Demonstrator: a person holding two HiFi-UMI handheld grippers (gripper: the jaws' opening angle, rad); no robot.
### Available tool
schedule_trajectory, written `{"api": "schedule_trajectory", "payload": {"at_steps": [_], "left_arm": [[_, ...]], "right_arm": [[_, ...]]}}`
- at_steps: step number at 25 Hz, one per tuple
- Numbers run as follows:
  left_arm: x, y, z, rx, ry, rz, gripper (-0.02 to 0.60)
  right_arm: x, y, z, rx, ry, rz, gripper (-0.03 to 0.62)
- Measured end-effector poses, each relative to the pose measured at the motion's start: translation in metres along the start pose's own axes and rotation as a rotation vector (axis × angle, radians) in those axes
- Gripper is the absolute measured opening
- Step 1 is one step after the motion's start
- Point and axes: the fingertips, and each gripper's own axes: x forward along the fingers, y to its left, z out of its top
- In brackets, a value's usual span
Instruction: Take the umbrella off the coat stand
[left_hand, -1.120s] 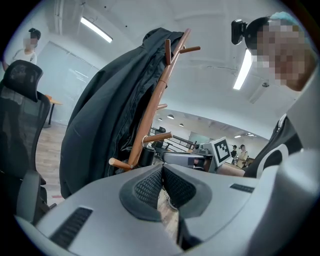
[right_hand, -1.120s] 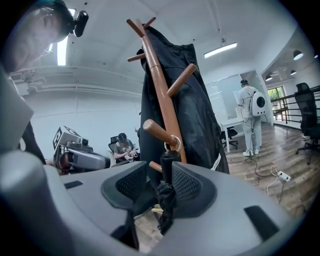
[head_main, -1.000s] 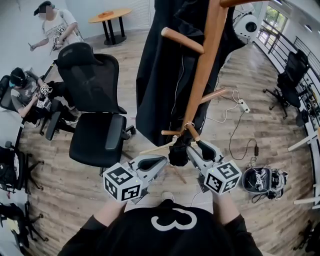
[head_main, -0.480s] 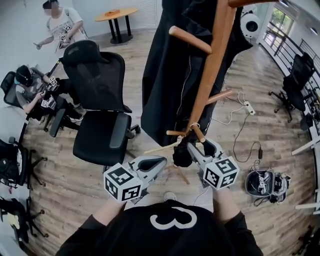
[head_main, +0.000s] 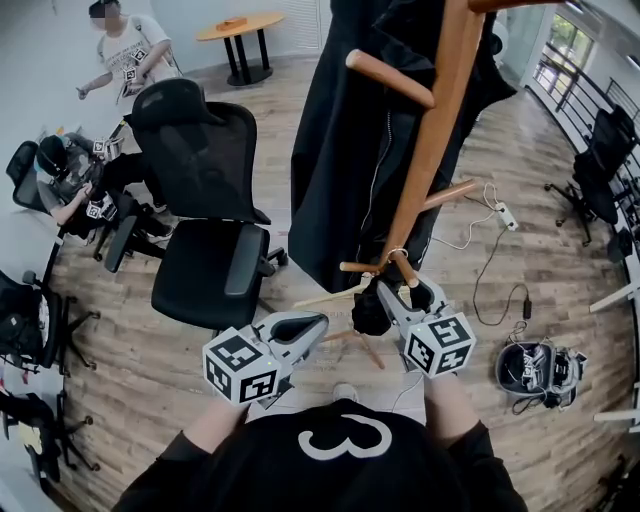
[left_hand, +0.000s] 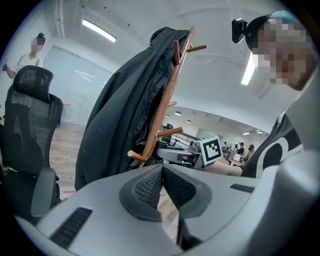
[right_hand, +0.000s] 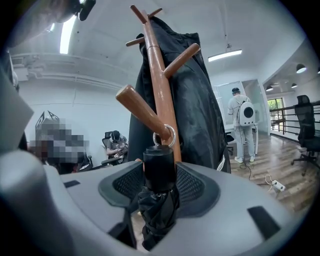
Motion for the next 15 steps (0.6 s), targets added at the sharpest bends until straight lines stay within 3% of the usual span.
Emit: {"api": "schedule_trajectory", "payload": {"at_steps": [15], "left_arm": [[0.0008,0.0034,-0.0053,-0.018,-0.001,-0.008,0.015]], "right_arm": [[0.0018,-0.0066,-0.0005,0.018,-0.003,0.003,0.198]]}}
